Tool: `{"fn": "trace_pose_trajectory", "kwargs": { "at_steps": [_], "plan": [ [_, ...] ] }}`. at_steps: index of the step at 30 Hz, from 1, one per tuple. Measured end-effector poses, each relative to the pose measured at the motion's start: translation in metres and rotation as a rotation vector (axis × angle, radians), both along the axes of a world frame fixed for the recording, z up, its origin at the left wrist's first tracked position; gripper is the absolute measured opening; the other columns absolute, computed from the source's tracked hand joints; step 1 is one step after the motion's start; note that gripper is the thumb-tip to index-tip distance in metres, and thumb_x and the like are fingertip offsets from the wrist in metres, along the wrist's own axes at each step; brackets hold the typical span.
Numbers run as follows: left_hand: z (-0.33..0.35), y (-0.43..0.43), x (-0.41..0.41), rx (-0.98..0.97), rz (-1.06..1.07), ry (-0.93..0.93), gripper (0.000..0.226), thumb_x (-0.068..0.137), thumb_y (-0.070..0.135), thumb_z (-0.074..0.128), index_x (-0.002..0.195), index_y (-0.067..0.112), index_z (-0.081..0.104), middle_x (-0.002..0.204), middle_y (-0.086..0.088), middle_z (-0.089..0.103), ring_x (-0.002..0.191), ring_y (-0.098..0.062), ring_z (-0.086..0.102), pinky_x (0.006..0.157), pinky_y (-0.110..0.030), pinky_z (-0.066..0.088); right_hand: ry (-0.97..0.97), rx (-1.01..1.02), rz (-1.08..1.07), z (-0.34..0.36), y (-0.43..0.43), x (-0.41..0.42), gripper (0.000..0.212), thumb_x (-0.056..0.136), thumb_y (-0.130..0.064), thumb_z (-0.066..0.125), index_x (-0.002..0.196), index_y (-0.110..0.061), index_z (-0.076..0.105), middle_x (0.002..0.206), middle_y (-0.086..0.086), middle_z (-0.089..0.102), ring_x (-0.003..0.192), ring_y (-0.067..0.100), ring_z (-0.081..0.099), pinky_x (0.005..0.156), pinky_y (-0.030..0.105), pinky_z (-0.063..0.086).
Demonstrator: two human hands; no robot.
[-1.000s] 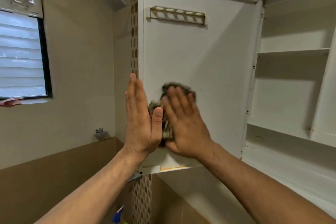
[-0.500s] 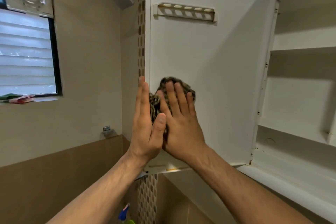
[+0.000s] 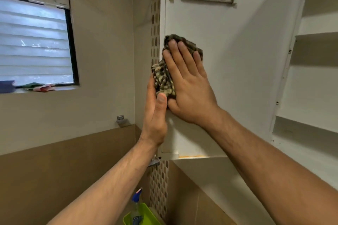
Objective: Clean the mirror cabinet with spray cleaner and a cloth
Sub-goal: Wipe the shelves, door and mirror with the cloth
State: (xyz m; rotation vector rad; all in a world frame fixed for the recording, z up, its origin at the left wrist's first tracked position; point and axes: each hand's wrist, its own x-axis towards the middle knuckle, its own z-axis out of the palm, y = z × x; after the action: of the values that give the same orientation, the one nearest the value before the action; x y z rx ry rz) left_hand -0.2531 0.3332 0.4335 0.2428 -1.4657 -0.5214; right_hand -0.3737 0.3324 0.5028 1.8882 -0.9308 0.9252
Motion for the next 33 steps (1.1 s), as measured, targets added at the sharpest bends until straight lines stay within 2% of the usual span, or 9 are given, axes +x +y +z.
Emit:
{"fn": "trace_pose_trajectory", "kwargs": {
  "at_steps": [2, 5, 9, 17, 23, 25, 28, 30, 33],
  "plan": [
    [-0.004, 0.001, 0.001, 0.084, -0.005, 0.053, 0.090, 0.099, 0.067, 0.046, 0.162, 0.008, 0.021, 0.167, -0.010, 0.031, 0.155, -0.024, 0.030, 0.127, -0.049, 0.026, 0.026, 0.043, 0.013, -0.033, 0.000, -0.001, 0.088, 0.091, -0.045, 0.047, 0.164, -0.006, 0.018, 0.173, 0.015, 0.009, 0.161, 0.029, 0.002, 0.129, 0.052, 0.006],
    [-0.019, 0.005, 0.000, 0.218, 0.037, 0.007, 0.100, 0.093, 0.075, 0.048, 0.163, 0.012, 0.017, 0.169, -0.010, 0.026, 0.157, -0.024, 0.026, 0.127, -0.054, 0.021, 0.117, 0.210, -0.010, -0.109, 0.007, -0.012, 0.093, 0.091, -0.051, 0.051, 0.165, -0.011, 0.012, 0.173, 0.011, 0.006, 0.160, 0.023, -0.008, 0.129, 0.049, 0.001],
    [-0.053, 0.006, -0.003, 0.188, 0.296, -0.182, 0.077, 0.104, 0.047, 0.041, 0.165, 0.018, 0.005, 0.173, 0.003, 0.014, 0.158, -0.008, 0.015, 0.129, -0.048, 0.017, 0.253, 0.320, 0.020, -0.189, 0.021, -0.027, 0.093, 0.082, -0.048, 0.064, 0.161, -0.014, 0.030, 0.168, 0.008, 0.029, 0.160, 0.022, 0.003, 0.130, 0.044, -0.004],
    [-0.080, 0.015, -0.016, 0.107, 0.669, -0.292, 0.078, 0.105, 0.040, 0.040, 0.164, 0.006, 0.002, 0.174, -0.005, 0.002, 0.160, -0.010, 0.000, 0.126, -0.019, 0.004, 0.211, 0.231, 0.101, -0.219, 0.024, -0.101, 0.063, 0.085, -0.014, 0.062, 0.147, -0.013, 0.057, 0.160, 0.007, 0.046, 0.152, 0.023, 0.037, 0.125, 0.045, 0.026],
    [-0.095, 0.019, -0.019, 0.112, 0.627, -0.290, 0.082, 0.103, 0.040, 0.042, 0.163, 0.002, -0.001, 0.171, 0.001, 0.000, 0.158, -0.003, -0.002, 0.125, -0.017, 0.003, -0.201, 0.212, -0.123, -0.240, 0.041, -0.199, 0.059, 0.074, 0.011, 0.071, 0.131, -0.002, 0.062, 0.143, 0.017, 0.056, 0.136, 0.038, 0.050, 0.112, 0.061, 0.042],
    [-0.096, 0.020, -0.021, 0.104, 0.631, -0.253, 0.082, 0.103, 0.039, 0.041, 0.162, -0.001, 0.001, 0.170, 0.001, 0.001, 0.157, 0.000, -0.001, 0.125, -0.018, 0.005, -0.387, 0.230, -0.153, -0.239, 0.049, -0.180, 0.052, 0.078, 0.004, 0.062, 0.129, -0.001, 0.064, 0.141, 0.017, 0.058, 0.134, 0.039, 0.052, 0.112, 0.060, 0.044],
    [-0.096, 0.021, -0.021, 0.092, 0.617, -0.249, 0.080, 0.103, 0.039, 0.037, 0.161, -0.004, 0.002, 0.169, 0.000, 0.002, 0.157, 0.000, 0.000, 0.125, -0.019, 0.006, -0.741, 0.349, -0.154, -0.244, 0.062, -0.116, 0.071, 0.072, 0.010, 0.063, 0.141, -0.003, 0.057, 0.154, 0.015, 0.048, 0.148, 0.034, 0.038, 0.122, 0.050, 0.032],
    [-0.096, 0.021, -0.021, 0.084, 0.603, -0.241, 0.078, 0.103, 0.038, 0.034, 0.161, -0.004, 0.003, 0.169, 0.000, 0.001, 0.157, 0.001, -0.001, 0.125, -0.018, 0.005, -0.654, 0.449, -0.004, -0.246, 0.067, -0.074, 0.082, 0.070, 0.008, 0.063, 0.149, -0.005, 0.050, 0.162, 0.012, 0.039, 0.154, 0.029, 0.028, 0.125, 0.049, 0.027],
    [-0.095, 0.021, -0.018, 0.071, 0.555, -0.241, 0.077, 0.107, 0.045, 0.031, 0.160, -0.003, 0.004, 0.168, 0.001, 0.002, 0.157, 0.001, 0.000, 0.126, -0.020, 0.004, -0.256, 0.449, 0.168, -0.231, 0.057, -0.036, 0.083, 0.074, -0.005, 0.066, 0.153, -0.009, 0.044, 0.164, 0.011, 0.037, 0.156, 0.025, 0.025, 0.127, 0.052, 0.018]
  ]
}}
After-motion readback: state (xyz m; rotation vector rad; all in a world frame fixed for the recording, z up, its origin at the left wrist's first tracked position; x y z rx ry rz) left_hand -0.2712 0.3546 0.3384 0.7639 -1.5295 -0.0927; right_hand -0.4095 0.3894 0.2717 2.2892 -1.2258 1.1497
